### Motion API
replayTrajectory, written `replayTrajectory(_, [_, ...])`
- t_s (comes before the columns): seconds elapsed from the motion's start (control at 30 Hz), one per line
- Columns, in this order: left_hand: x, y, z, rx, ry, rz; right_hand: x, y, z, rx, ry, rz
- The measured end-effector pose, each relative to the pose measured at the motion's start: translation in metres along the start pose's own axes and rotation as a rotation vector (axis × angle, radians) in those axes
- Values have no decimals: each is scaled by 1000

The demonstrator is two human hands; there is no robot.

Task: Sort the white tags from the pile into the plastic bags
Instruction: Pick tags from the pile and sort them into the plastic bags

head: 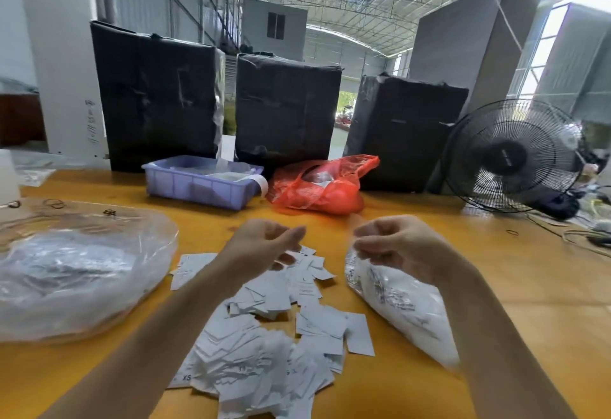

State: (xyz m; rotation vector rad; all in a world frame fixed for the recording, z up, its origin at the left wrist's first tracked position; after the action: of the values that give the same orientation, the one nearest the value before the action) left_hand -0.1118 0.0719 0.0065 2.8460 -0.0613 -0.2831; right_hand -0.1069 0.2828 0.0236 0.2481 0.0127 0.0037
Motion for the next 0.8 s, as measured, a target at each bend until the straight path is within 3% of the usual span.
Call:
replayTrajectory(0.1, [9, -23, 3, 140, 81, 127, 5, -48, 0, 8, -9, 174])
replayTrajectory(0.2, [6, -21, 11, 142, 71, 10, 7, -76, -5, -15, -17, 233])
replayTrajectory(0.27, [1, -8, 19, 122, 68, -124, 6, -81, -8, -59, -32, 217])
replayTrajectory(0.5, [-6, 4, 31, 174, 124, -157, -2, -74, -14, 19, 42, 71])
replayTrajectory(0.67, [-6, 5, 33, 175, 153, -128, -7, -71, -20, -45, 26, -18])
replayTrajectory(0.8, [-3, 0, 31, 222, 185, 17, -4, -77, -17, -1, 68, 15])
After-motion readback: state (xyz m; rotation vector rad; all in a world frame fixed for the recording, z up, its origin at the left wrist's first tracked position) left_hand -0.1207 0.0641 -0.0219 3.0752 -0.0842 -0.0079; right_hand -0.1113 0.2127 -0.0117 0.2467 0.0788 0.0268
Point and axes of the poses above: each hand's wrist, its own x-axis away from the middle knuckle, its own y-axis out of the back of the hand, z = x × y, the point moved 7 cm from there along -x, towards the middle knuckle, and after that the axes turned 9 degrees about -z, right-handed, at the moved point
